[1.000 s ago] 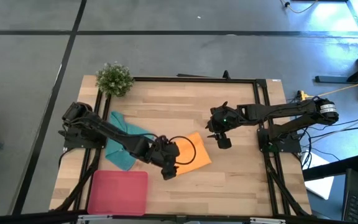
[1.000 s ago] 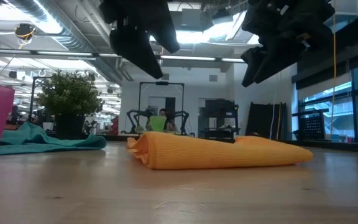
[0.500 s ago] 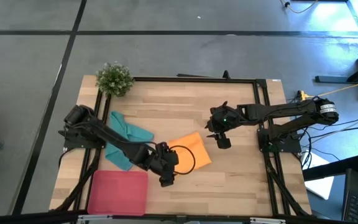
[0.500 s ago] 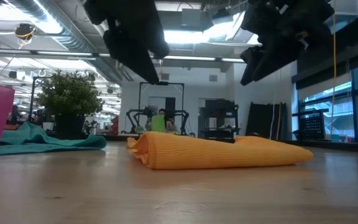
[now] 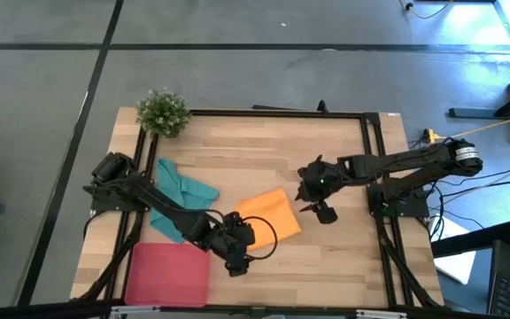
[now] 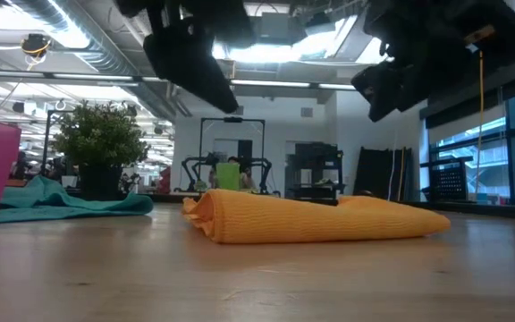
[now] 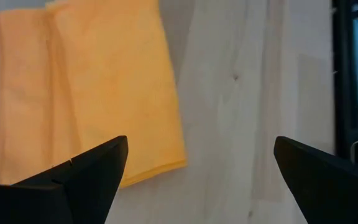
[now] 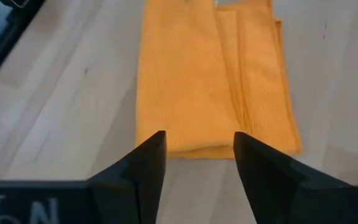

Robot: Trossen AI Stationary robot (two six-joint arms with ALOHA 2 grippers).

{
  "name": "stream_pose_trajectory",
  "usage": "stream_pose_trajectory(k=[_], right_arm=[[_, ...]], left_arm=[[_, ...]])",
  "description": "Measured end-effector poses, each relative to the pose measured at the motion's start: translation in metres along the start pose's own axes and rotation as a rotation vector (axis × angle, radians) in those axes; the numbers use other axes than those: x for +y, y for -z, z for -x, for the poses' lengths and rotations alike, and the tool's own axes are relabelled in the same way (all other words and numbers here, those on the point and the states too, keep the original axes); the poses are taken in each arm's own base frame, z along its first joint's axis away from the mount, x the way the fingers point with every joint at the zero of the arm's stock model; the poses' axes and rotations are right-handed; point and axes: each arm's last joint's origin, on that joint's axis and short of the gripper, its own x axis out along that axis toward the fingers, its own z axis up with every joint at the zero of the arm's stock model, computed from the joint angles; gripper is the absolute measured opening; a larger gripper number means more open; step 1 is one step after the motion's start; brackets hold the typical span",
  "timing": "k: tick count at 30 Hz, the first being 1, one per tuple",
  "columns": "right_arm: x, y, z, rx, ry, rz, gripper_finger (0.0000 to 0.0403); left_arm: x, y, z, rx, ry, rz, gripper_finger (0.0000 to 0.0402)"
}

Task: Roll microfiber towels into tight, uniform cylinder then place into a basket
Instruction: Roll the yellow microfiber cloth

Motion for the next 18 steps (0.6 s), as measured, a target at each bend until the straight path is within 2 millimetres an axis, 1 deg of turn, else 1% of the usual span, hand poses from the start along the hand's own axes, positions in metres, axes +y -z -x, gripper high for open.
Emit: stream_pose_trajectory(k=[5,9,12,15,18], right_arm=[[0.023,0.001,-0.009,0.018,0.043,0.097,0.0144],[0.044,0.009,-0.017,0.046,0.005,0.209,0.0099],[0.056,0.013,-0.023,0.014,-0.02,0.255,0.0074],[0.065,0.02,-0.033,-0.026,-0.04,0.309,0.0056],[0.068,0.025,-0.041,-0.066,-0.042,0.327,0.0048]], left_arm=[[-0.005,-0.007,0.0,-0.065,0.05,0.028,0.0397],[-0.005,-0.007,0.0,-0.073,0.055,0.032,0.0397],[-0.005,-0.007,0.0,-0.073,0.055,0.025,0.0397],[-0.005,-0.007,0.0,-0.073,0.055,0.024,0.0397],[-0.005,-0.007,0.0,-0.074,0.055,0.024,0.0397]])
